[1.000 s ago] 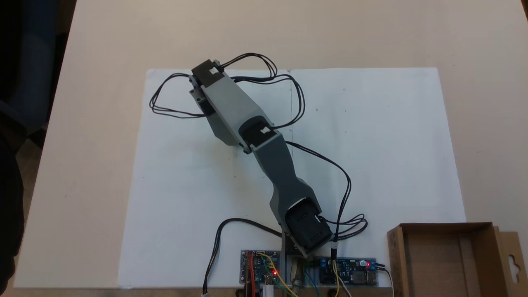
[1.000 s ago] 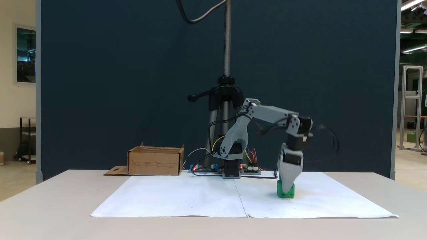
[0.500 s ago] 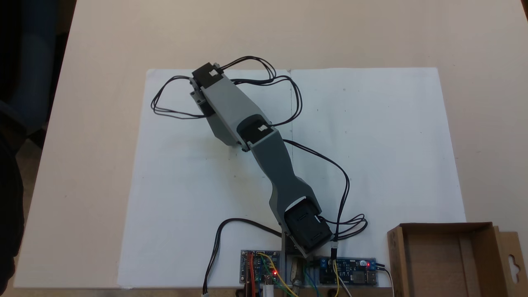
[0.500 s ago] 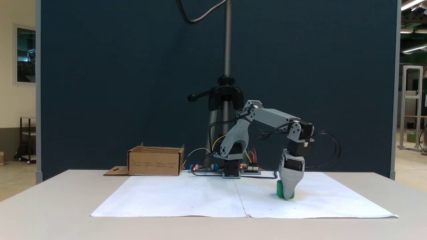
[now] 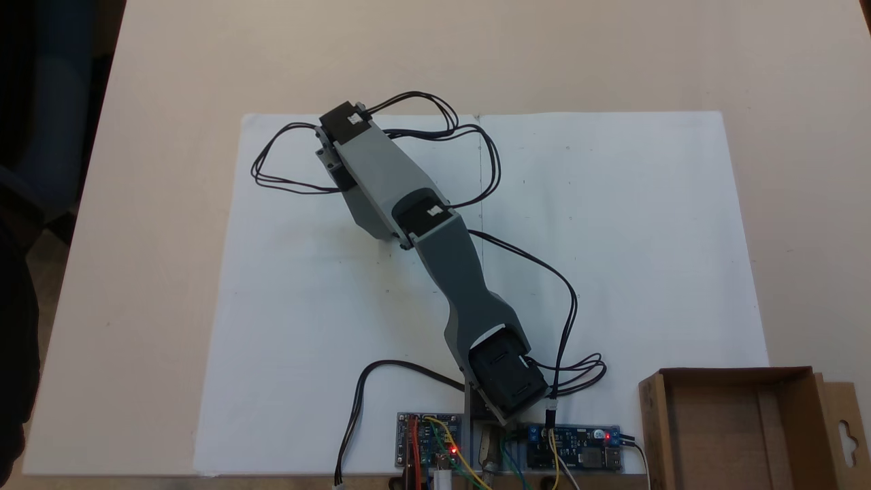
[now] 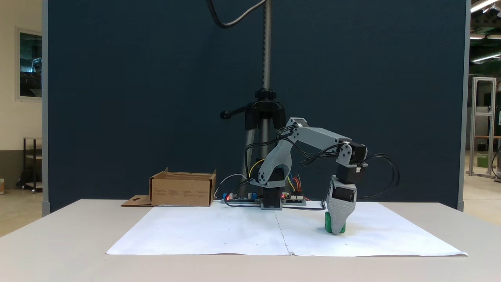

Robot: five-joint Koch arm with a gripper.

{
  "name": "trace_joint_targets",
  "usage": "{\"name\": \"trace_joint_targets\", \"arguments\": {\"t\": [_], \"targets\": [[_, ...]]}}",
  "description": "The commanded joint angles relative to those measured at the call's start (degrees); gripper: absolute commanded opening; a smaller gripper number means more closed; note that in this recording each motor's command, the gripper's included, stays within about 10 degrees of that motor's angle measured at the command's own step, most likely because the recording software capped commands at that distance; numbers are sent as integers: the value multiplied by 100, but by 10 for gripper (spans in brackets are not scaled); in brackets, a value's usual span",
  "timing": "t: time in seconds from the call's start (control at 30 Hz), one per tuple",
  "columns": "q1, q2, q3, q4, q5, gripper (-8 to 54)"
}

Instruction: Grasp a green dice and put it in the bin.

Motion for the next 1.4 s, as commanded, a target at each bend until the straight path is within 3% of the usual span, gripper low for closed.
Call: {"name": "trace_joint_targets", "arguments": {"t": [0.0, 0.23, 0.33, 0.5, 0.77, 1.07, 1.37], "targets": [[-26, 88, -44, -70, 527, 366], [-35, 88, -35, -70, 527, 364], [-44, 88, -18, -62, 527, 295], [-44, 88, -18, -70, 527, 289], [-26, 141, -26, -105, 519, 123], [791, 835, -26, -185, 483, 123], [3366, 2048, -26, -1055, -721, 123]]}}
